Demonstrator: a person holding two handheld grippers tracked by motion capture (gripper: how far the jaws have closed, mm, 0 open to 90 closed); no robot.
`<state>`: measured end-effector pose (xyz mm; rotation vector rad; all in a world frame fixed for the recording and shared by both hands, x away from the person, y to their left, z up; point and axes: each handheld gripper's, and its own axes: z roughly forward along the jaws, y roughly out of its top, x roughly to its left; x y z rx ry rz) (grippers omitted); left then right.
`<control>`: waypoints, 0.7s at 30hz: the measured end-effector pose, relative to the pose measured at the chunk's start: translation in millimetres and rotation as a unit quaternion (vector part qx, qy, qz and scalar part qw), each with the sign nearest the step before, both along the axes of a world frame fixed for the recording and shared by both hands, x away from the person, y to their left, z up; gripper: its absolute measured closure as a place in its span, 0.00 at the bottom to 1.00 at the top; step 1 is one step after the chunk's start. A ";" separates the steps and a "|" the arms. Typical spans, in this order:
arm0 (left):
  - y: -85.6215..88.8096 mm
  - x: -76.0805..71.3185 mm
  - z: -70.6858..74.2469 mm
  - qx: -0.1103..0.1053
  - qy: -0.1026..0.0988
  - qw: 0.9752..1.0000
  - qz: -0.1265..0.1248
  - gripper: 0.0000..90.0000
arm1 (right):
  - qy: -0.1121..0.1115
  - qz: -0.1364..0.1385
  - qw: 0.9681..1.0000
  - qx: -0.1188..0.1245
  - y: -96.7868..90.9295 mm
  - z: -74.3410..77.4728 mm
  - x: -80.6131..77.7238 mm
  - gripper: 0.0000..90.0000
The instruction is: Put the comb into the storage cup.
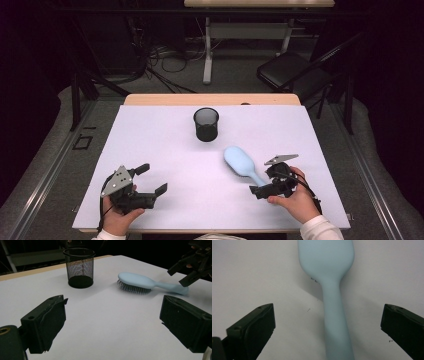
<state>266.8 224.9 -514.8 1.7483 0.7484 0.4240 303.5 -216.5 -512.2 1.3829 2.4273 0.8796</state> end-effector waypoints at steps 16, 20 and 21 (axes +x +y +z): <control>0.1 0.0 -0.1 0.000 0.001 1.000 0.001 0.07 | 0.040 0.021 0.999 -0.022 6.4 0.4 12.0 0.00; 0.0 0.2 -0.2 0.000 0.001 1.000 -0.001 0.07 | 0.043 0.020 0.999 -0.025 6.8 0.8 14.8 0.00; 0.0 0.2 -0.2 0.000 0.001 1.000 -0.001 0.07 | 0.044 0.022 0.998 -0.028 6.6 1.3 15.7 0.00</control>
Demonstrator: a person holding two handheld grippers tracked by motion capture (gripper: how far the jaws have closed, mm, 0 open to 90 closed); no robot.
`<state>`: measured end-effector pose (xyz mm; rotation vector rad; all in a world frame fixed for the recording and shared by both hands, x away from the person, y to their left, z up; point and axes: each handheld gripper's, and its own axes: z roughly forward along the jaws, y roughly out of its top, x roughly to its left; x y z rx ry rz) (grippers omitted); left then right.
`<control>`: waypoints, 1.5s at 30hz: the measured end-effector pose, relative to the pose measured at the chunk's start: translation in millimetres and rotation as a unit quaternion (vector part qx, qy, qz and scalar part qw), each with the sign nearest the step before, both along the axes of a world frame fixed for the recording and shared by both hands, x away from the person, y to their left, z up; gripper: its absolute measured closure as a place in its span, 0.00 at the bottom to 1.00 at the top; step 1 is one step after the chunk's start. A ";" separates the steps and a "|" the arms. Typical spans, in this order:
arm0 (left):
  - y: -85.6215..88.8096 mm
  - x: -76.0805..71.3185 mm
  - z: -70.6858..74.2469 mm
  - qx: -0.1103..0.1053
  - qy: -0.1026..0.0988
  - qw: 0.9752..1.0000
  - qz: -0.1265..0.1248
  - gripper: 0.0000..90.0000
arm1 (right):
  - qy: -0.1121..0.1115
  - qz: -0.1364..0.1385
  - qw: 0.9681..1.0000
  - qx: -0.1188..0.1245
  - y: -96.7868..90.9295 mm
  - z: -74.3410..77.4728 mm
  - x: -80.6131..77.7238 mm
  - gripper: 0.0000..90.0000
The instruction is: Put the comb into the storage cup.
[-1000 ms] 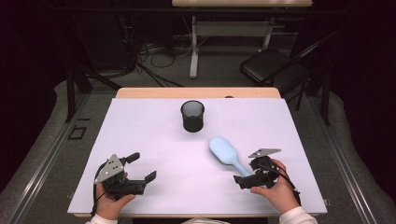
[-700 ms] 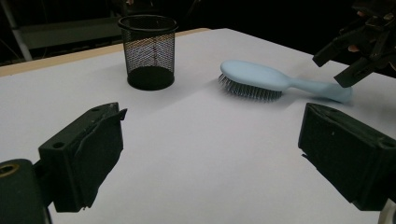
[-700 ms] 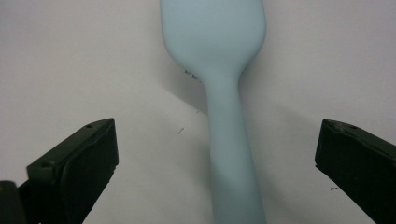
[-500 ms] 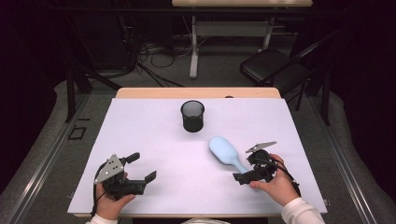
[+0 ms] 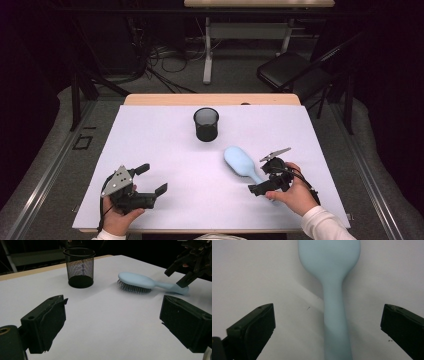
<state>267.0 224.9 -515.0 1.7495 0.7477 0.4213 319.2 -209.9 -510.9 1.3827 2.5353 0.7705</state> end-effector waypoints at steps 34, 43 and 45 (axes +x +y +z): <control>0.2 -0.1 0.1 0.002 0.000 1.000 0.000 0.07 | -0.002 0.010 0.999 -0.039 17.5 -3.1 17.2 0.12; 0.3 -0.1 0.1 0.001 0.000 1.000 0.000 0.07 | -0.005 0.017 0.998 -0.057 24.2 -5.3 20.5 0.18; 0.4 -0.1 0.1 0.001 -0.001 1.000 0.000 0.07 | -0.015 0.030 0.998 -0.062 23.6 -5.7 22.6 0.20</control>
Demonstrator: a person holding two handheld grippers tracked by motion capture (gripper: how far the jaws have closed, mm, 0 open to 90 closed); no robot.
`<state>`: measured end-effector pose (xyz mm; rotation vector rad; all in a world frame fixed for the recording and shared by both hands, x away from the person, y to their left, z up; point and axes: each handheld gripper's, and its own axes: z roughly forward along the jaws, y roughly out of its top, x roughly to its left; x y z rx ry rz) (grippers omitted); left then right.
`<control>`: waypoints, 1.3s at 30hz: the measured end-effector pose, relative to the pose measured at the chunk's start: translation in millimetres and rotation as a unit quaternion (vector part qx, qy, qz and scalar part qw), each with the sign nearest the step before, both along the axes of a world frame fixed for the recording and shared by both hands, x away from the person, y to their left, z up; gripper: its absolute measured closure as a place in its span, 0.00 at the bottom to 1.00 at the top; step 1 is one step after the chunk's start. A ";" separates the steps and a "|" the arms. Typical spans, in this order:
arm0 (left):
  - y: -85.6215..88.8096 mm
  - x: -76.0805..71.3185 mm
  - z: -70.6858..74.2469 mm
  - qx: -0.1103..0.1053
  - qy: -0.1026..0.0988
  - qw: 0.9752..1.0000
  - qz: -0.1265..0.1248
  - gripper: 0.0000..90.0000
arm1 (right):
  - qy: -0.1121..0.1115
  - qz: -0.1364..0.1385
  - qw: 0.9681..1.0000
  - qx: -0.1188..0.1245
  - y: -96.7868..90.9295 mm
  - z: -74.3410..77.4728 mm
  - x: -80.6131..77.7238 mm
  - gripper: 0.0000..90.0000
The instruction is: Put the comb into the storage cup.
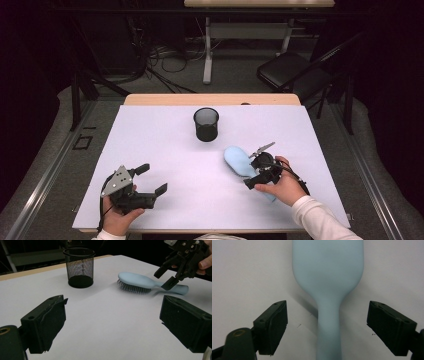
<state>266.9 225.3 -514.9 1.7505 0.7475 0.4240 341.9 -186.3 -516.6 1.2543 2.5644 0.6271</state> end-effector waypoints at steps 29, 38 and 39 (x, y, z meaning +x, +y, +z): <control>0.0 0.0 -0.1 0.002 0.001 1.000 0.000 0.08 | 0.022 0.010 1.000 -0.006 -8.7 -1.2 8.1 0.43; -0.1 0.4 -0.3 0.002 0.003 1.000 -0.002 0.08 | 0.055 0.004 0.998 -0.003 -9.5 0.2 8.4 0.56; -0.1 0.4 -0.3 0.002 0.003 1.000 -0.002 0.08 | 0.050 0.001 0.999 0.004 -9.0 -1.5 8.2 0.57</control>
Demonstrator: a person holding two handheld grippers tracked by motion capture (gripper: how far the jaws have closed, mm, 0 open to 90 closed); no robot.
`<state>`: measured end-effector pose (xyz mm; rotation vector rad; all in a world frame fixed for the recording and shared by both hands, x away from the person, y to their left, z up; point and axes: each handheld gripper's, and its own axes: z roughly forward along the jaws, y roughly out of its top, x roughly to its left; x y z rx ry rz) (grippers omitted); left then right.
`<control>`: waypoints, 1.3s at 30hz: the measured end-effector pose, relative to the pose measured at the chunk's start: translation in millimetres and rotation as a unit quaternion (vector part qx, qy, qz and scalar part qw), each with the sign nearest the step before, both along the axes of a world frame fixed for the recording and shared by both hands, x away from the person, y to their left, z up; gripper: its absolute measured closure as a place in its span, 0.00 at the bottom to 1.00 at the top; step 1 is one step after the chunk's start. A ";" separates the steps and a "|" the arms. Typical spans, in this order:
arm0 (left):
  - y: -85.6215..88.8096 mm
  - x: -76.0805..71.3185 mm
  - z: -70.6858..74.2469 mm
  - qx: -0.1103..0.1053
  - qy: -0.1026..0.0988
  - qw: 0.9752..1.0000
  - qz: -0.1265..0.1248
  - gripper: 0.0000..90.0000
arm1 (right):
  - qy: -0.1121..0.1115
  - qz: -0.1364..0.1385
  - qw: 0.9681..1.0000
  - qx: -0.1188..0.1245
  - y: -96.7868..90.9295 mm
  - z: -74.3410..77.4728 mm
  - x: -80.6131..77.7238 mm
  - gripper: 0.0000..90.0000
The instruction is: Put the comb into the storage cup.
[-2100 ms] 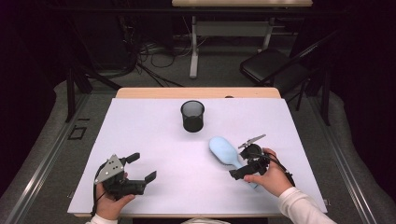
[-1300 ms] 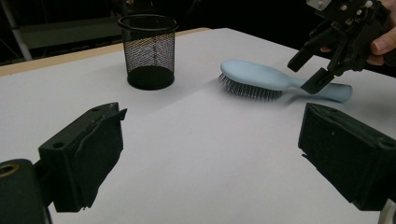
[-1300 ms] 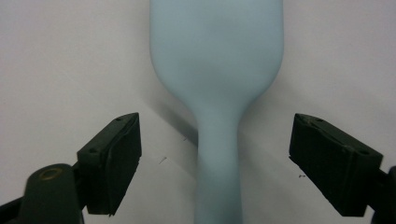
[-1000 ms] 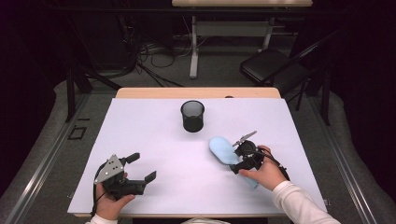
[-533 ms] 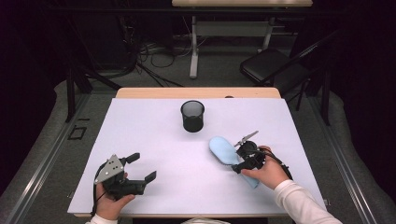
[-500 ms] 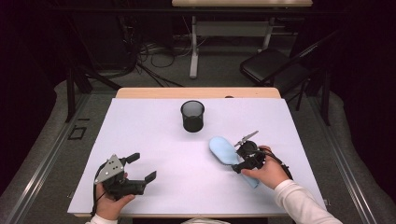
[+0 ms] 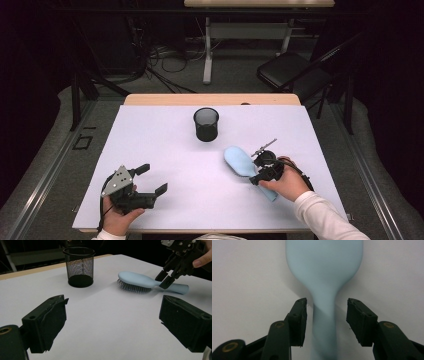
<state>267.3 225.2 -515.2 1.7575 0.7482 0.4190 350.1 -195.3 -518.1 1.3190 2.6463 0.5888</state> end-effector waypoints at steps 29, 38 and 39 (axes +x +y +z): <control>0.0 0.3 -0.3 0.000 0.001 1.000 0.001 0.08 | 0.028 -0.007 0.999 -0.024 5.3 -7.3 -0.4 0.70; 0.1 0.3 -0.2 0.001 0.002 1.000 0.000 0.08 | 0.016 0.005 1.000 -0.024 7.7 -8.7 2.1 0.70; 0.1 0.3 -0.2 0.001 0.002 1.000 0.000 0.08 | 0.014 0.005 1.000 -0.022 8.3 -9.3 2.4 0.70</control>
